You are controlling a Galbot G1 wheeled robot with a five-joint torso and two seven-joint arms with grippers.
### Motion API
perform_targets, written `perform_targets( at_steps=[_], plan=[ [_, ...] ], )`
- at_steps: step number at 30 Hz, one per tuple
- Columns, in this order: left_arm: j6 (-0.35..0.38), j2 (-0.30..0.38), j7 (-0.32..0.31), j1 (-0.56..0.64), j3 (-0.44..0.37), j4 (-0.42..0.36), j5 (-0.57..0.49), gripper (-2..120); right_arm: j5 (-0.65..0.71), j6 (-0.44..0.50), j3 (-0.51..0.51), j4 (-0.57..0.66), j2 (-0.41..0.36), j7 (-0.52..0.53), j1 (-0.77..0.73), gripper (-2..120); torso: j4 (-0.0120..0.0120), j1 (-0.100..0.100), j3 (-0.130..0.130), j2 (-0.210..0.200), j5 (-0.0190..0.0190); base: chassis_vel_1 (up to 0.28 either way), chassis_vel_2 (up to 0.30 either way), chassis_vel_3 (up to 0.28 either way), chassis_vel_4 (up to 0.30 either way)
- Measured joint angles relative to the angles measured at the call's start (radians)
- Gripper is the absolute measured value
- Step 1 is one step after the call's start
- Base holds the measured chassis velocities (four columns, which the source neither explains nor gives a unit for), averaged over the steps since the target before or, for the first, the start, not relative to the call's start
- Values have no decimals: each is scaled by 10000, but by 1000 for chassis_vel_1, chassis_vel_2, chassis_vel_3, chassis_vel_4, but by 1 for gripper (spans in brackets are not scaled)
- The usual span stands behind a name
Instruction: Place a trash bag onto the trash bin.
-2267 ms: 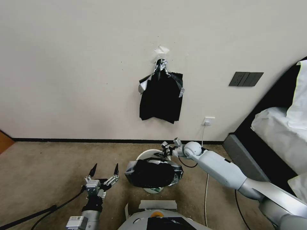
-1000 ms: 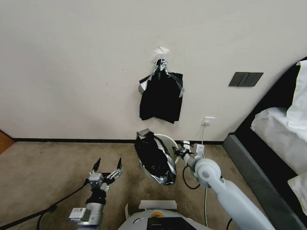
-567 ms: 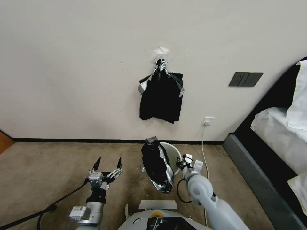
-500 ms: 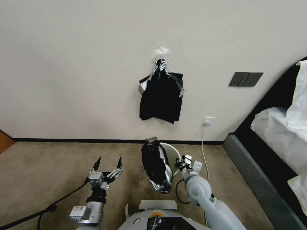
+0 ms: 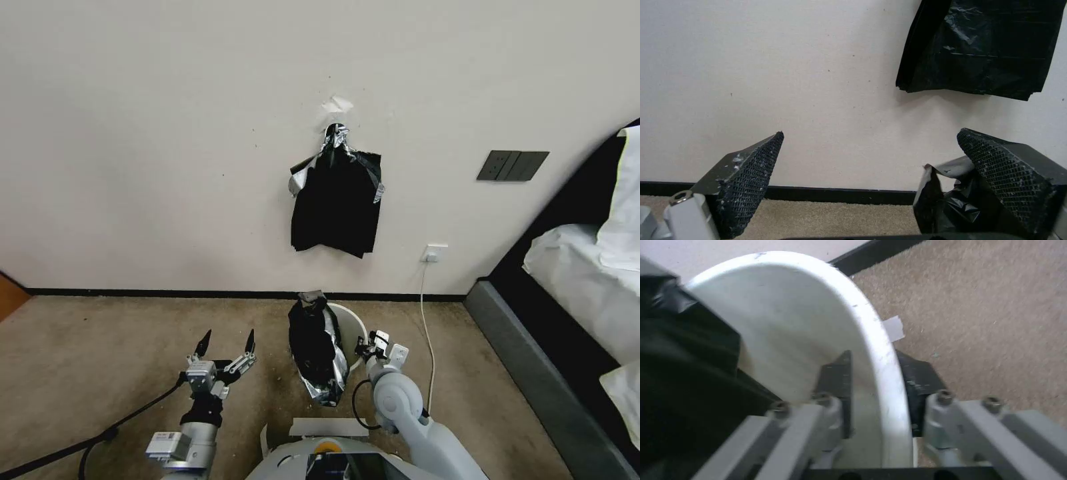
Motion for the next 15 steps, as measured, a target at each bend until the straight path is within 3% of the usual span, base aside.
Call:
perform_targets(
  at_steps=[7, 11, 13, 15],
  plan=[
    [47, 10, 0, -10, 66, 6, 12, 100, -625, -213, 162, 660, -426, -140, -349, 54, 0, 0, 0, 0, 1, 0, 0, 0, 0],
    [104, 35, -10, -22, 135, 6, 44, 100, -1344, -207, 305, 1237, -795, -975, -608, 68, -1, 0, 0, 0, 1, 0, 0, 0, 0],
    [183, 59, -21, -48, 211, 7, 114, 100, -2331, -12, 359, 1784, -1330, -2777, -822, 79, -2, 0, 0, 0, -2, 0, 0, 0, 0],
    [193, 80, -15, -56, 241, 32, 185, 100, -2518, 19, 318, 1914, -1502, -3445, -824, 82, -2, 0, 0, 0, 0, 0, 0, 0, 0]
  ],
)
